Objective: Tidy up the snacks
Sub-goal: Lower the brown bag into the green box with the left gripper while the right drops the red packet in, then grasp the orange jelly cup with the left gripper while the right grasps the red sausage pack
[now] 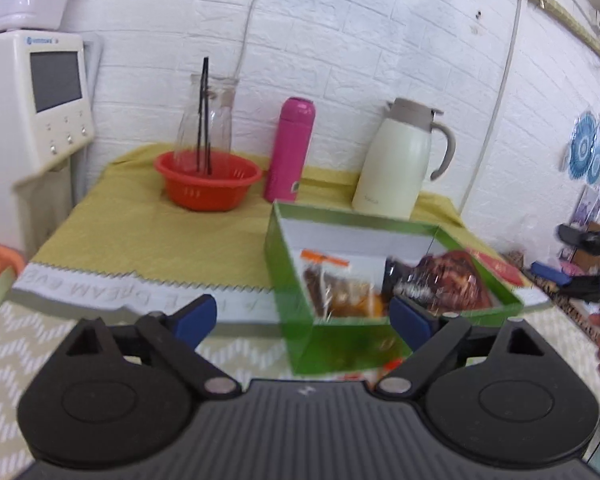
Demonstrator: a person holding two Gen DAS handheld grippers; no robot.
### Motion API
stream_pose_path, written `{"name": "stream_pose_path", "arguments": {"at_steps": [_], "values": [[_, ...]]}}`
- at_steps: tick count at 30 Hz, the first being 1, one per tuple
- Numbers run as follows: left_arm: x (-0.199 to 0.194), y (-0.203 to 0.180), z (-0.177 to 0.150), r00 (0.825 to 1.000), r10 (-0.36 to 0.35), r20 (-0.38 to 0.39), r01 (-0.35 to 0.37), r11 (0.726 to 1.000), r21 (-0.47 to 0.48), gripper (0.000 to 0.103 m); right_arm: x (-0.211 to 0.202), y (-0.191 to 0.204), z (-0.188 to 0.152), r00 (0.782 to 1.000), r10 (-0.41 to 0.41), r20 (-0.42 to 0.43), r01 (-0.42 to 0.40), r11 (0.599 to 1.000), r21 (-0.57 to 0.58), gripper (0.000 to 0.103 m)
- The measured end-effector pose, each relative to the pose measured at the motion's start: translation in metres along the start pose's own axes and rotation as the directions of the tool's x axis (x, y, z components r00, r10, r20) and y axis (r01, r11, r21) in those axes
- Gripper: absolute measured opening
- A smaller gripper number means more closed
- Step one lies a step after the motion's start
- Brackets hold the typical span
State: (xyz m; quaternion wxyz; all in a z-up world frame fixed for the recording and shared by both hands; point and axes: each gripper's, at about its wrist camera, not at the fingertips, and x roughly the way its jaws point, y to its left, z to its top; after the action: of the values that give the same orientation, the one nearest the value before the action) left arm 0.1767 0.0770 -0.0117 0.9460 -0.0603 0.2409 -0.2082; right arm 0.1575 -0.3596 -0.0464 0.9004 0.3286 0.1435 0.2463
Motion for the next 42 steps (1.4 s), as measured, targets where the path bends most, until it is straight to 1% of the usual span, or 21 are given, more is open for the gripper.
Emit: {"name": "stream_pose_path", "arguments": {"at_steps": [3, 6, 10, 12, 14, 16, 17, 18, 19, 21, 22, 23, 24, 26, 27, 28, 30, 33, 36, 38, 42], "values": [[0.0, -0.003, -0.019, 0.997, 0.033, -0.063, -0.029, 0.998, 0.055, 0.092, -0.015, 0.024, -0.024, 0.993, 0.01, -0.115, -0.026, 0.99, -0.136, 0.103], [0.008, -0.008, -0.036, 0.987, 0.061, -0.146, -0.05, 0.996, 0.076, 0.092, -0.012, 0.037, -0.049, 0.966, -0.053, -0.251, -0.011, 0.969, -0.246, 0.103], [0.019, -0.027, -0.053, 0.974, 0.128, -0.184, -0.1, 0.983, 0.157, 0.092, 0.007, 0.036, -0.062, 0.939, -0.149, -0.309, 0.047, 0.948, -0.314, 0.103], [0.024, -0.035, -0.058, 0.969, 0.154, -0.191, -0.116, 0.974, 0.196, 0.092, 0.019, 0.04, -0.068, 0.924, -0.196, -0.329, 0.055, 0.918, -0.392, 0.103], [0.03, -0.039, -0.063, 0.962, 0.177, -0.208, -0.129, 0.966, 0.226, 0.092, 0.032, 0.044, -0.073, 0.909, -0.223, -0.353, 0.045, 0.893, -0.447, 0.103], [0.034, -0.038, -0.067, 0.96, 0.175, -0.221, -0.127, 0.968, 0.216, 0.092, 0.039, 0.046, -0.081, 0.894, -0.215, -0.394, 0.001, 0.879, -0.477, 0.103], [0.035, -0.035, -0.068, 0.962, 0.162, -0.22, -0.121, 0.974, 0.191, 0.092, 0.044, 0.046, -0.084, 0.885, -0.216, -0.413, -0.011, 0.876, -0.481, 0.103], [0.036, -0.033, -0.067, 0.963, 0.152, -0.224, -0.115, 0.979, 0.17, 0.092, 0.047, 0.046, -0.088, 0.872, -0.222, -0.437, -0.022, 0.873, -0.487, 0.101], [0.036, -0.033, -0.067, 0.963, 0.152, -0.225, -0.115, 0.979, 0.168, 0.092, 0.051, 0.046, -0.092, 0.861, -0.232, -0.453, -0.027, 0.868, -0.496, 0.095], [0.037, -0.034, -0.067, 0.962, 0.15, -0.226, -0.112, 0.978, 0.175, 0.092, 0.052, 0.045, -0.091, 0.867, -0.218, -0.448, -0.032, 0.873, -0.486, 0.091], [0.037, -0.035, -0.067, 0.963, 0.149, -0.225, -0.11, 0.978, 0.178, 0.092, 0.054, 0.045, -0.09, 0.865, -0.213, -0.453, -0.036, 0.876, -0.481, 0.085], [0.037, -0.035, -0.068, 0.964, 0.147, -0.224, -0.107, 0.978, 0.179, 0.091, 0.055, 0.044, -0.09, 0.862, -0.214, -0.46, -0.038, 0.877, -0.479, 0.068], [0.037, -0.036, -0.068, 0.965, 0.143, -0.221, -0.104, 0.978, 0.178, 0.089, 0.054, 0.045, -0.092, 0.861, -0.222, -0.458, -0.037, 0.87, -0.491, 0.067], [0.034, -0.038, -0.068, 0.971, 0.128, -0.204, -0.091, 0.979, 0.181, 0.068, 0.051, 0.049, -0.094, 0.861, -0.244, -0.446, -0.027, 0.854, -0.519, 0.065], [0.032, -0.04, -0.066, 0.972, 0.126, -0.196, -0.09, 0.979, 0.182, 0.045, 0.052, 0.053, -0.095, 0.858, -0.27, -0.436, -0.007, 0.844, -0.536, 0.062], [0.032, -0.04, -0.065, 0.973, 0.123, -0.195, -0.088, 0.981, 0.176, 0.027, 0.051, 0.056, -0.097, 0.857, -0.295, -0.423, 0.012, 0.831, -0.556, 0.061], [0.031, -0.038, -0.066, 0.976, 0.113, -0.188, -0.082, 0.983, 0.164, 0.028, 0.046, 0.061, -0.1, 0.865, -0.312, -0.393, 0.026, 0.81, -0.585, 0.06], [0.031, -0.038, -0.066, 0.976, 0.115, -0.184, -0.085, 0.983, 0.161, 0.028, 0.036, 0.065, -0.101, 0.883, -0.299, -0.362, 0.036, 0.812, -0.583, 0.059], [0.029, -0.039, -0.067, 0.974, 0.137, -0.178, -0.108, 0.981, 0.162, 0.028, 0.026, 0.071, -0.097, 0.902, -0.283, -0.327, 0.044, 0.812, -0.582, 0.059], [0.025, -0.038, -0.066, 0.975, 0.138, -0.175, -0.113, 0.983, 0.144, 0.028, 0.019, 0.073, -0.093, 0.911, -0.273, -0.31, 0.05, 0.817, -0.574, 0.059], [0.009, -0.038, -0.058, 0.983, 0.122, -0.139, -0.109, 0.989, 0.098, 0.028, 0.01, 0.073, -0.086, 0.925, -0.245, -0.289, 0.06, 0.847, -0.527, 0.059]]}}
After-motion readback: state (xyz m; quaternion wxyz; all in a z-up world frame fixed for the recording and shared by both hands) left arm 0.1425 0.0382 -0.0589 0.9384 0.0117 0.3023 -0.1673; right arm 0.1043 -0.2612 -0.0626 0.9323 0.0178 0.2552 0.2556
